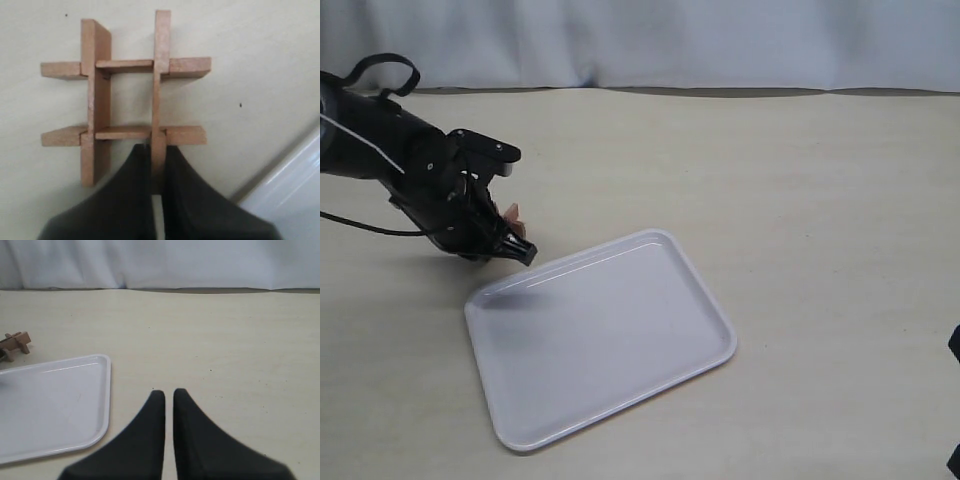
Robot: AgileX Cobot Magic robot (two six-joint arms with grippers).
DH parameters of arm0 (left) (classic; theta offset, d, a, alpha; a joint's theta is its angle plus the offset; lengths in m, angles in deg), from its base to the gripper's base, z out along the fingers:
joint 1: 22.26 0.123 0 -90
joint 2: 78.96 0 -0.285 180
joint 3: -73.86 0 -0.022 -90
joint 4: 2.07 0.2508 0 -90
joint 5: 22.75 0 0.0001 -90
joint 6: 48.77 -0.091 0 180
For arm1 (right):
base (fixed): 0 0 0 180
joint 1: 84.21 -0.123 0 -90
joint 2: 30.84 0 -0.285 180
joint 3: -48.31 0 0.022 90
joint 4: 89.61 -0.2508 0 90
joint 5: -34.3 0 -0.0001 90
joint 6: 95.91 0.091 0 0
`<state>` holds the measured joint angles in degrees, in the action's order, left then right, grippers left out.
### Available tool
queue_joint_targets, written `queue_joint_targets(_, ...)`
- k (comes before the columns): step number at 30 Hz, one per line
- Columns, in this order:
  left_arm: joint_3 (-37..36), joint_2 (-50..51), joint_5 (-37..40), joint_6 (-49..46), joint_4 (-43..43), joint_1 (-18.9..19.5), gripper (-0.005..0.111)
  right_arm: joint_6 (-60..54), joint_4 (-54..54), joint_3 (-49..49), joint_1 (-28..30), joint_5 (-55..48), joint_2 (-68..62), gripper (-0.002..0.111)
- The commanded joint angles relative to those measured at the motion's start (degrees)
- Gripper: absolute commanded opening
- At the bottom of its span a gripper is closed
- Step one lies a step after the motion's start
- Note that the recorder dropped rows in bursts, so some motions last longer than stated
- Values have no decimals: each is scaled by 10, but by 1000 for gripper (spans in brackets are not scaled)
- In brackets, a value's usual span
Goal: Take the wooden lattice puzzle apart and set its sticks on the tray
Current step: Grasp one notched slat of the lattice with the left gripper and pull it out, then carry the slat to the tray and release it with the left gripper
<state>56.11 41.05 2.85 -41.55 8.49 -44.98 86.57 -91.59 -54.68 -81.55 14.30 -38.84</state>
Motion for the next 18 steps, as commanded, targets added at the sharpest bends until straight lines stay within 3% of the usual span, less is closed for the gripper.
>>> queue_joint_targets(1, 0, -34, 6, 3, 3, 2, 0, -3, -1, 2, -1, 2, 2, 6)
queue_joint_targets(11, 0, -101, 24, -32, -36, -7, 0, -3, -1, 2, -1, 2, 2, 6)
queue_joint_targets(18, 0, -118, 32, -171, -146, -95, 0, -3, -1, 2, -1, 2, 2, 6)
